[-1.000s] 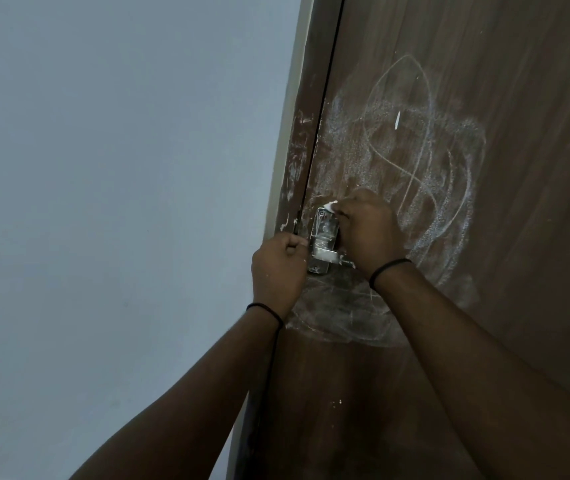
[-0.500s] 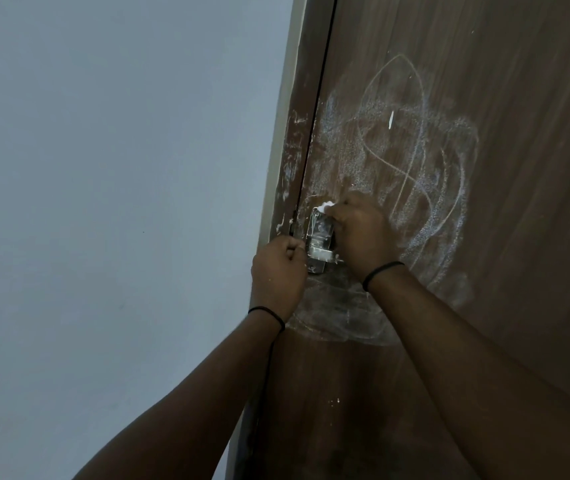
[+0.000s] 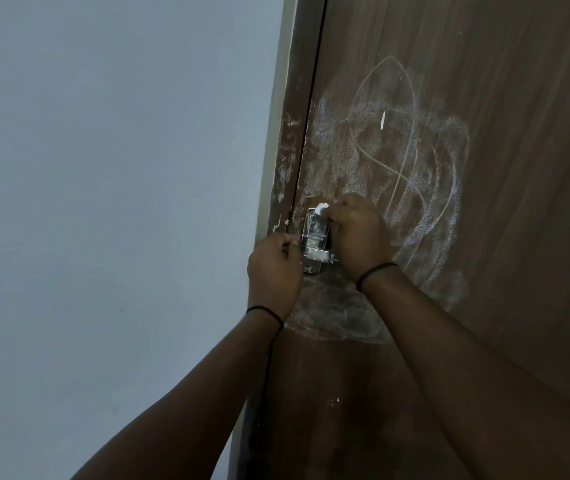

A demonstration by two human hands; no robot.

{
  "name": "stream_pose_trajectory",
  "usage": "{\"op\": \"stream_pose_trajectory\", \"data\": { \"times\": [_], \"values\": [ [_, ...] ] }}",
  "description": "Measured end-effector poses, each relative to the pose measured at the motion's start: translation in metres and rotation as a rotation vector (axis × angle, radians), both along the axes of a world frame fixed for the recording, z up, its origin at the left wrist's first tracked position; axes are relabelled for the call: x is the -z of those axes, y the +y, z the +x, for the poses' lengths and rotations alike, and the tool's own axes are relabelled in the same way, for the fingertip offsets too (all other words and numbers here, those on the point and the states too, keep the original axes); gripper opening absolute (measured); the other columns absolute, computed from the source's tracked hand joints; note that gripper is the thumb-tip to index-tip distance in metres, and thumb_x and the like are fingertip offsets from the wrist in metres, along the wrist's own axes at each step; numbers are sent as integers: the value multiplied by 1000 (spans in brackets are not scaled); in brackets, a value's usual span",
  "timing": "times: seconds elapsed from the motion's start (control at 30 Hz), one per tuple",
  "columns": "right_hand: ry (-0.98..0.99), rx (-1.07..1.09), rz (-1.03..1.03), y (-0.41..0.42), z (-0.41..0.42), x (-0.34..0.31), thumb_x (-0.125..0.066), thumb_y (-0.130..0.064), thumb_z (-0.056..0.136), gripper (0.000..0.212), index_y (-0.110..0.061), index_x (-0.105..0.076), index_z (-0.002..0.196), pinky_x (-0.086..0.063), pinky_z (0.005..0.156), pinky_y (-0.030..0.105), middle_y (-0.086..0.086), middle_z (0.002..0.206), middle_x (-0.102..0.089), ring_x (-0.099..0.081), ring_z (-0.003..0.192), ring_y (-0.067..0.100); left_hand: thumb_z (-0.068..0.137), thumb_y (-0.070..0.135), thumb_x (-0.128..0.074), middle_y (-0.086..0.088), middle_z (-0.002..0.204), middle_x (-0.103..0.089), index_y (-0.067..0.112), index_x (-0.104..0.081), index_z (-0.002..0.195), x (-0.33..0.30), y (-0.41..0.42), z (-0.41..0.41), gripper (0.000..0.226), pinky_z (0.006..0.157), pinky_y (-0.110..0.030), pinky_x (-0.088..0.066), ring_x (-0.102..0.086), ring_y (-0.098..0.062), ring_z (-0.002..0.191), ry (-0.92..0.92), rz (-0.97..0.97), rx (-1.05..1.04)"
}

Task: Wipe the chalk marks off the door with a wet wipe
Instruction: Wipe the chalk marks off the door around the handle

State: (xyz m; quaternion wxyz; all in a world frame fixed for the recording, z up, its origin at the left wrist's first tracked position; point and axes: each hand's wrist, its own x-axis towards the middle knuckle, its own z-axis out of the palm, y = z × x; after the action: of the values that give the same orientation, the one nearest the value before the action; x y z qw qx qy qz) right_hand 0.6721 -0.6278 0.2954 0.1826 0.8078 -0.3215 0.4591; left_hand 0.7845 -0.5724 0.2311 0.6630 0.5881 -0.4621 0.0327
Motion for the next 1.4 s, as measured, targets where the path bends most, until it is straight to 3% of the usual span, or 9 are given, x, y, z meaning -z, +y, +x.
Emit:
{"op": "stream_pose_trajectory", "data": {
  "times": [0.1,0.23,0.33,0.5,0.73,0.97,1.13,1.3,1.4],
  "values": [
    [-33,-31,35,-2,11,-1,-62,6,87,20,-6,-77,94,-50,65,37,11,82,-64,-58,79,26,95,13,-54,12,86,-65,18,-73,94,-3,1,0,19,63,2,-35,-53,6,72,-8,-20,-18],
    [-390,-77,260,-1,4,10,-66,-9,90,9,-12,-74,89,-45,63,20,4,85,-67,-60,76,18,96,10,-51,3,99,-72,14,-73,105,-8,1,2,24,66,2,-34,-55,-1,83,-7,-35,-8],
    [-448,-87,415,0,1,21,-67,-4,87,14,-7,-65,73,-54,64,33,2,73,-65,-61,68,17,97,9,-50,0,108,-71,13,-70,114,-11,-2,0,27,71,3,-32,-54,-1,90,-13,-31,11],
    [-572,-144,445,-2,4,3,-69,-8,89,10,-7,-70,79,-54,69,30,0,78,-69,-66,74,18,98,9,-49,-2,118,-70,11,-68,121,-18,-3,1,30,80,-5,-35,-54,-2,100,-2,-16,25],
    [-368,10,516,-4,2,11,-62,-1,89,23,-7,-65,67,-58,67,38,6,72,-68,-65,69,20,98,9,-48,-3,116,-70,11,-68,121,-15,-1,1,30,80,-8,-39,-60,-9,102,-15,6,38],
    [-527,-76,435,-9,5,-4,-69,-5,86,17,-8,-67,70,-44,54,17,-4,68,-65,-60,63,7,98,8,-48,-2,111,-71,10,-69,119,-15,-2,-1,29,71,4,-34,-55,-3,93,-15,-12,32],
    [-311,61,599,-16,3,5,-70,-4,84,30,-15,-63,57,-43,50,18,-10,58,-60,-57,57,4,97,7,-50,-2,107,-71,10,-71,112,-14,-4,0,26,66,6,-35,-54,4,80,-1,-6,63],
    [-531,-58,497,-9,5,-2,-69,-2,85,23,-10,-65,64,-52,57,24,-6,65,-65,-64,63,10,97,13,-50,0,112,-71,13,-71,114,-15,-9,3,26,71,-1,-33,-57,-5,95,56,24,63],
    [-520,-68,491,-9,6,-1,-69,-2,85,19,-7,-66,67,-54,63,28,-1,68,-67,-63,64,12,97,14,-51,0,111,-71,12,-70,114,-16,-11,3,26,74,-5,-35,-60,-10,98,85,20,80]
  ]
}}
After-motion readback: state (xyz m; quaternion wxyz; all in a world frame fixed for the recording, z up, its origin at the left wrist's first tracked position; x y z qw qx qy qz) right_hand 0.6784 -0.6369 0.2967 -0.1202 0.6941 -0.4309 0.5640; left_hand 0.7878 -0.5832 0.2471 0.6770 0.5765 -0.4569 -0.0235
